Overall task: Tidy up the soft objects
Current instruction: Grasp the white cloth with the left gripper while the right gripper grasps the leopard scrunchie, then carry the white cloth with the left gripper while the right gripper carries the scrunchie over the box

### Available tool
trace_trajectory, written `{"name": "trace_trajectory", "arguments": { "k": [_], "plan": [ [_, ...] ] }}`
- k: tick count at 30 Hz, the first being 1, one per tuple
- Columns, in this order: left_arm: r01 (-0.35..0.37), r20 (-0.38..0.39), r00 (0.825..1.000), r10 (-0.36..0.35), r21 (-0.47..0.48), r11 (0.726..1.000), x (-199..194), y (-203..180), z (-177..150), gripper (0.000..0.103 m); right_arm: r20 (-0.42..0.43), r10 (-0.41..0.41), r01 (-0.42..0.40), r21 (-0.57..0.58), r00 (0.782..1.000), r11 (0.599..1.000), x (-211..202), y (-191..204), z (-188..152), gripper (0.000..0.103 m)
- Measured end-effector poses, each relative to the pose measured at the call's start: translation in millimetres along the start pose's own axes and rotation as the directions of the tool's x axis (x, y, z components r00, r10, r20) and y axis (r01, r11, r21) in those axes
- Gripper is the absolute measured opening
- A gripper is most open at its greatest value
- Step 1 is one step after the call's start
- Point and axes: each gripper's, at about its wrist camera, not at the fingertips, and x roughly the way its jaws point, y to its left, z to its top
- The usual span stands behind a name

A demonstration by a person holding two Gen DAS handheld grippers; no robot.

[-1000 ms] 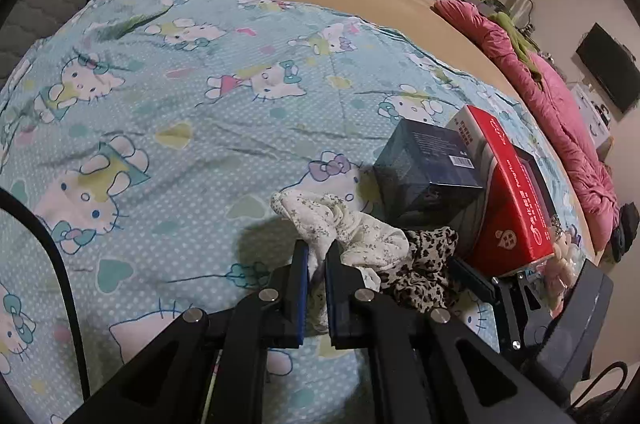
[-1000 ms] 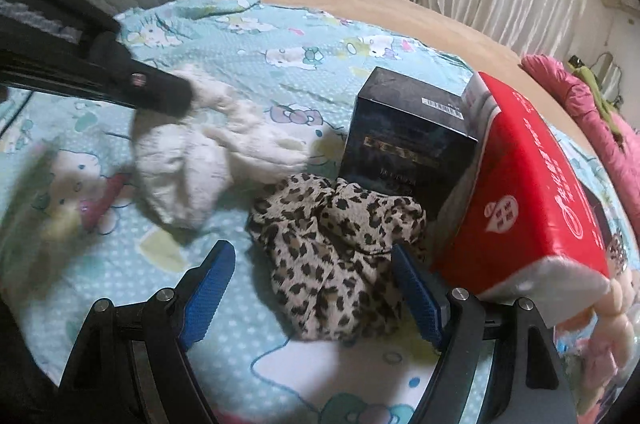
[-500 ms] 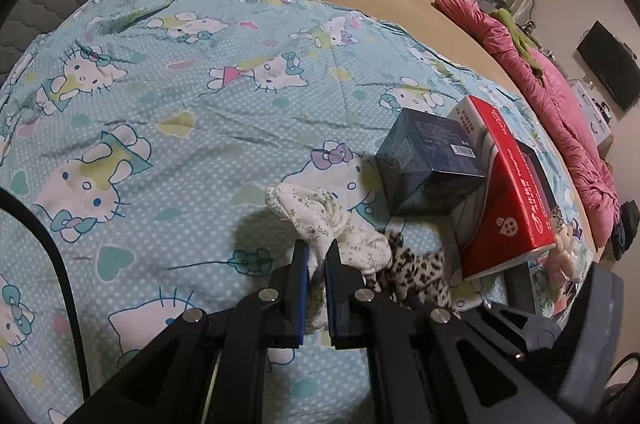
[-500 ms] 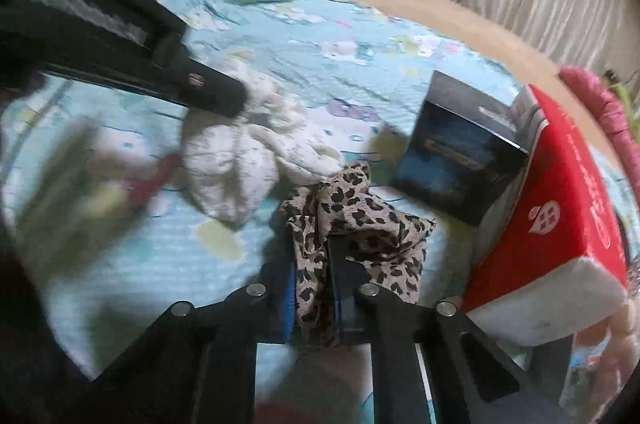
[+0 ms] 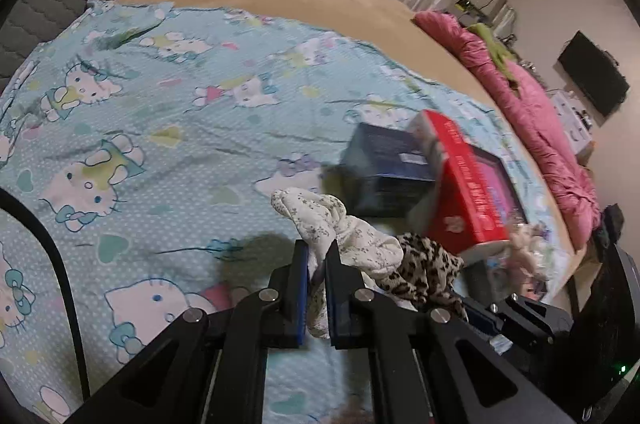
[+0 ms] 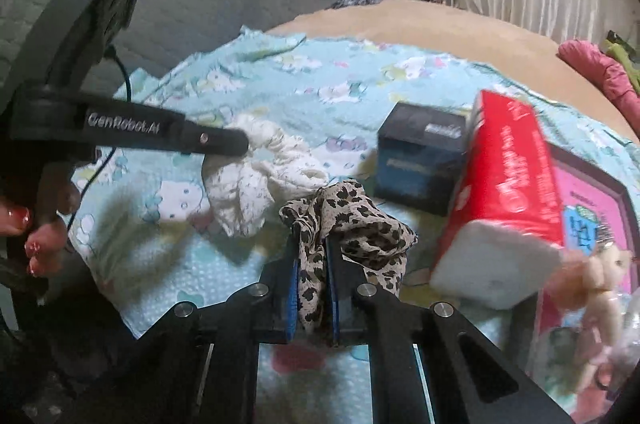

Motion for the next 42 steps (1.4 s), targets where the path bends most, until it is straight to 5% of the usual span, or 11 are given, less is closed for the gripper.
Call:
{"name": "trace_trajectory", "arguments": {
  "k": [10, 22, 33, 42],
  "plan": [
    [0.037, 0.064, 0.997, -0.044, 0.099, 0.994, -42, -61, 3, 0.007, 0.135, -0.037, 0.033, 0.029, 0.990, 0.999, -64, -17, 10, 0.012],
    [0.097, 0.104, 0.987, -0.126, 0.243, 0.965, -63, -154, 15, 0.007, 0.266, -0.149, 0.131, 0.084, 0.952, 0.988, -138, -50, 9, 0.012],
    [0.158, 0.080, 0.977, -0.195, 0.336, 0.928, -43, -240, 34, 0.007, 0.325, -0.274, 0.214, 0.208, 0.905, 0.954, -192, -106, -5, 0.012],
    [0.177, 0.034, 0.979, -0.203, 0.366, 0.914, -16, -273, 31, 0.007, 0.312, -0.341, 0.249, 0.300, 0.887, 0.921, -206, -143, -23, 0.012]
  ]
}}
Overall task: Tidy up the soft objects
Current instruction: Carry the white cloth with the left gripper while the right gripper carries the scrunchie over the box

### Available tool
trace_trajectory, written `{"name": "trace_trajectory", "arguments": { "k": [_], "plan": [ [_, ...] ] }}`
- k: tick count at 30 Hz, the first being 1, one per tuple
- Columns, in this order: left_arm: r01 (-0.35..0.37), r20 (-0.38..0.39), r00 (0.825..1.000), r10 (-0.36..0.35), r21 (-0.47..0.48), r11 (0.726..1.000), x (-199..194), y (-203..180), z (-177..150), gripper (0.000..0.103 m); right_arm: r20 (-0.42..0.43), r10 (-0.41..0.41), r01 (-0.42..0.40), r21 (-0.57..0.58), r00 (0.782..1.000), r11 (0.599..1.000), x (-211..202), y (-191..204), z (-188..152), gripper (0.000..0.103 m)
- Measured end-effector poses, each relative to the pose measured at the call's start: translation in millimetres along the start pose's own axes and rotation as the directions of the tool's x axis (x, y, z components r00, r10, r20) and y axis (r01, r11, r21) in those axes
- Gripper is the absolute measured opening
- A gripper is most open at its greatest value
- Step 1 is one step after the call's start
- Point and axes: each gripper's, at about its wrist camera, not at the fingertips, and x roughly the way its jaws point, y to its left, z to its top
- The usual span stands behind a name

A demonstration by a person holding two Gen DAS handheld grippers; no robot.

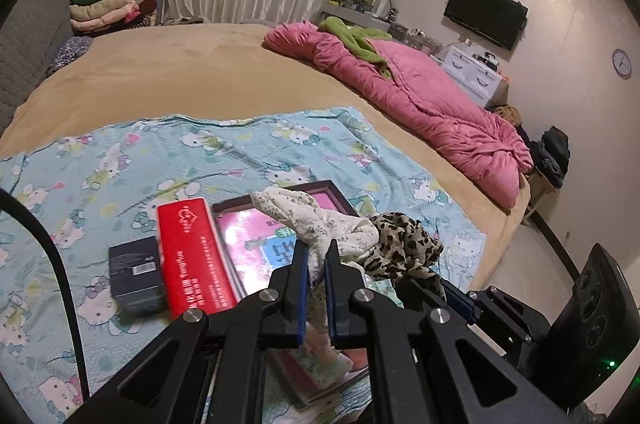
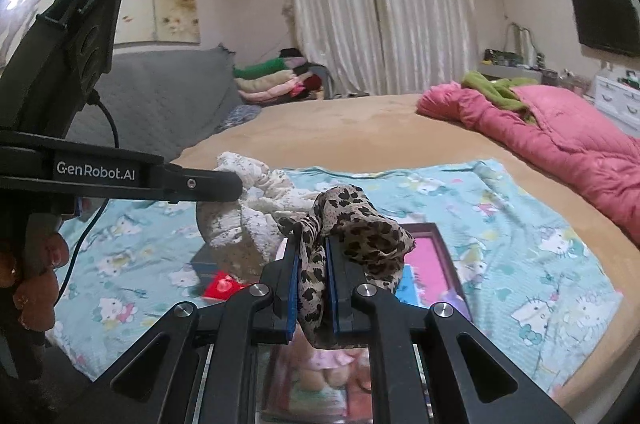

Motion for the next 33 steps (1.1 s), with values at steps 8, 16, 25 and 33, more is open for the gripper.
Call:
{"name": "trace_trajectory", "arguments": {
  "k": [8, 16, 25, 33],
  "plan": [
    [0.011, -0.036, 0.999, -0.011, 0.018, 1.000, 25, -13, -2, 0.007, -0.017, -0.034, 0.034, 0.035, 0.999, 0.999, 4, -21, -9, 0.012],
    [0.014, -0.053, 0.998, -0.014, 0.002, 1.000, 38, -11, -3, 0.007, -0.022, -0.051, 0.052, 0.060, 0.998, 0.997, 7, -34, -15, 0.012],
    [0.014, -0.076, 0.997, -0.014, -0.003, 1.000, 54, -12, -8, 0.007, -0.037, -0.060, 0.063, 0.084, 0.998, 0.995, 13, -47, -21, 0.012],
    [0.020, -0.104, 0.994, -0.021, -0.006, 1.000, 66, -11, -17, 0.007, -0.047, -0.077, 0.082, 0.111, 0.996, 0.990, 16, -61, -26, 0.012]
  ]
}}
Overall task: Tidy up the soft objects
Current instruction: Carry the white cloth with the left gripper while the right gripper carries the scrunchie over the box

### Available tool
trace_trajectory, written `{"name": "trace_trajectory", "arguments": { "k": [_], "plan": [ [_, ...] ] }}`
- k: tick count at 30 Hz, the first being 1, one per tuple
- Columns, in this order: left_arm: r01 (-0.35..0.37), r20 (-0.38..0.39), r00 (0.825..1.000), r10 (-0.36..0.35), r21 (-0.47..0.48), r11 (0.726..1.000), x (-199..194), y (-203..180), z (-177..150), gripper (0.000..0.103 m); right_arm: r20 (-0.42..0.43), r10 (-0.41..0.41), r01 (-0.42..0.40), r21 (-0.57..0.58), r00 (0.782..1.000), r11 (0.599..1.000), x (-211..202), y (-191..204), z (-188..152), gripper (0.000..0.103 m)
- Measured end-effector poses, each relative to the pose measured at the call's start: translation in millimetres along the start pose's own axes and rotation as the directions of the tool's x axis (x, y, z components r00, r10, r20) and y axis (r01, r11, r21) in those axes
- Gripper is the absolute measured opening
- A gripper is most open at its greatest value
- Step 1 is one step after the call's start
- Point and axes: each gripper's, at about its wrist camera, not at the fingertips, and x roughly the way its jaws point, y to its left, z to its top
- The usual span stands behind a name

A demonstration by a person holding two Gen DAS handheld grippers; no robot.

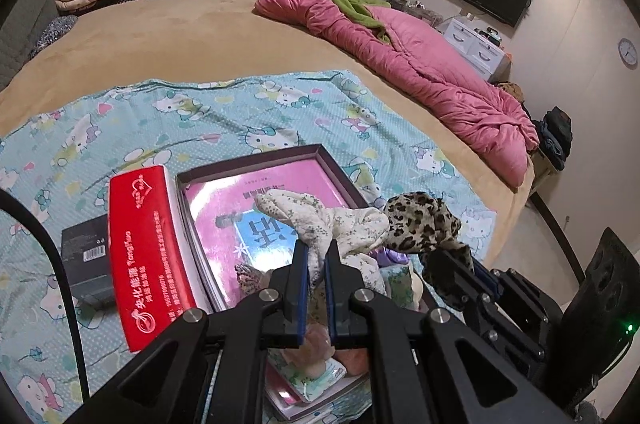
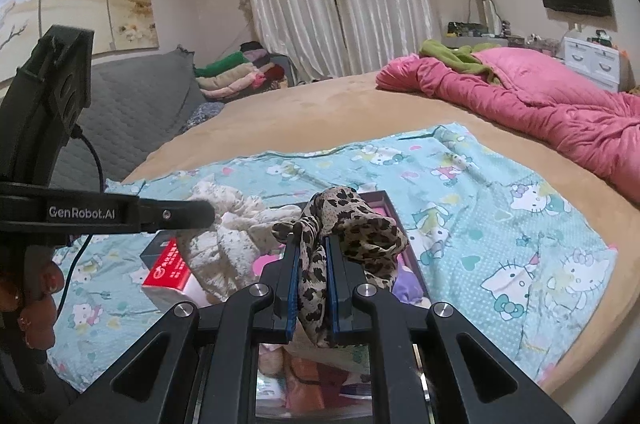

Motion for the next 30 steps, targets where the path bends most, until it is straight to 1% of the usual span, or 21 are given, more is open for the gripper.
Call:
{"name": "trace_trajectory", "arguments": {
  "k": [7, 15, 17, 24, 30],
  "plan": [
    [0.005, -0.018, 1.000, -0.005, 0.002, 1.000, 8, -1, -6, 0.007, -0.006, -0.012, 0.012, 0.015, 1.000, 1.000, 2, -8, -2, 0.012],
    [0.011, -0.041, 0.999, -0.011, -0.001, 1.000, 17, 0, -14, 0.007, -0.036, -0.034, 0.036, 0.032, 0.999, 0.999, 8, -17, -8, 0.012],
    [0.013, -0.046, 0.999, -0.013, 0.001, 1.000, 19, 0, -17, 0.007, -0.059, -0.037, 0.039, 0.043, 0.998, 0.998, 12, -21, -11, 0.012],
    [0.011, -0.083, 0.996, -0.009, 0.014, 1.000, 31, -1, -31, 0.007, -0.131, -0.013, 0.020, 0.051, 0.991, 0.998, 26, -20, -23, 0.012],
    [0.011, -0.106, 0.994, -0.009, 0.018, 1.000, 38, 0, -40, 0.007, -0.137, -0.001, 0.006, 0.036, 0.991, 0.999, 31, -15, -25, 0.012]
  ]
}}
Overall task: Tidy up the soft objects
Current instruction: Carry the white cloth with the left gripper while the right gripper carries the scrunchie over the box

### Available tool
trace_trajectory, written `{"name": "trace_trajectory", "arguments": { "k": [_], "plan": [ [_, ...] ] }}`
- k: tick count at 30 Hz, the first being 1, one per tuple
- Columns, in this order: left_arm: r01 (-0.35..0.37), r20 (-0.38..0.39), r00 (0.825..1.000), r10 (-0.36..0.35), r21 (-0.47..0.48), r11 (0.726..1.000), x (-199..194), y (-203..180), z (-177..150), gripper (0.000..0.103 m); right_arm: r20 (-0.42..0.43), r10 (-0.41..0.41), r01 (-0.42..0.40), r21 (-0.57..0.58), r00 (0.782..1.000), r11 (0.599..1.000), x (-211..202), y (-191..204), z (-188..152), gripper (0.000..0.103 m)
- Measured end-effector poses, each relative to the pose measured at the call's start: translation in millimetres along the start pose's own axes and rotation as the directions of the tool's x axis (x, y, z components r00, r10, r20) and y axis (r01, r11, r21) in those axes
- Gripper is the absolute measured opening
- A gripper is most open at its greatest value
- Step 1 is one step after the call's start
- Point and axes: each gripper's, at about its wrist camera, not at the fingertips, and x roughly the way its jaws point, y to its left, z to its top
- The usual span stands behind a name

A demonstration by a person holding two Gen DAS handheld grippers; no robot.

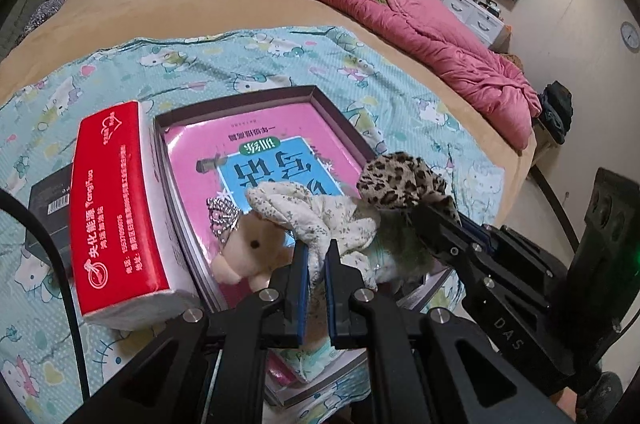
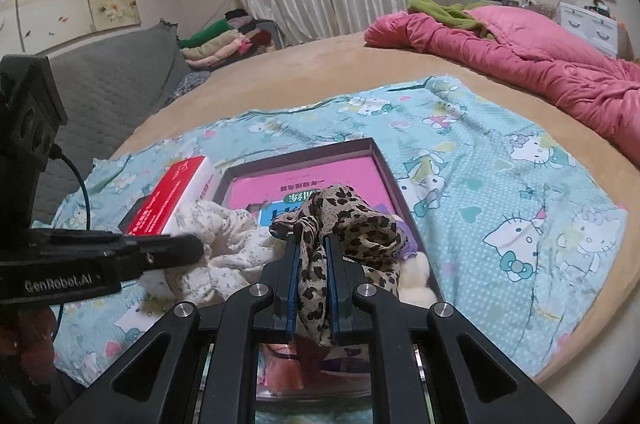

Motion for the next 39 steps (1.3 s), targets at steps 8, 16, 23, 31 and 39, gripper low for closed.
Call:
{"name": "trace_trajectory", "arguments": {
  "k": [8, 16, 23, 31, 39],
  "plan": [
    [-0.011, 0.000, 1.000, 0.011, -0.002, 1.000, 4, 5, -3, 0.007, -0.017, 0.068, -0.068, -0.024, 0.998, 0.997, 9, 13, -2, 0.012],
    [-0.019, 0.001, 1.000, 0.019, -0.008, 1.000, 7, 11, -3, 0.007, -0.060, 0.075, -0.077, -0.030, 0.995, 0.997, 31, 16, -4, 0.012],
    [-0.039, 0.000, 0.999, 0.039, -0.001, 0.999, 11, 13, -4, 0.007, -0.075, 0.106, -0.109, -0.033, 0.991, 0.993, 48, 18, -5, 0.012],
    [-0.045, -0.008, 0.999, 0.045, 0.003, 0.999, 13, 13, -4, 0.007, -0.089, 0.124, -0.127, -0.035, 0.988, 0.991, 57, 17, -7, 0.013],
    [-0.032, -0.015, 0.999, 0.032, -0.009, 0.999, 15, 13, -4, 0.007, -0.071, 0.134, -0.137, -0.034, 0.988, 0.990, 52, 17, -8, 0.019]
  ]
}}
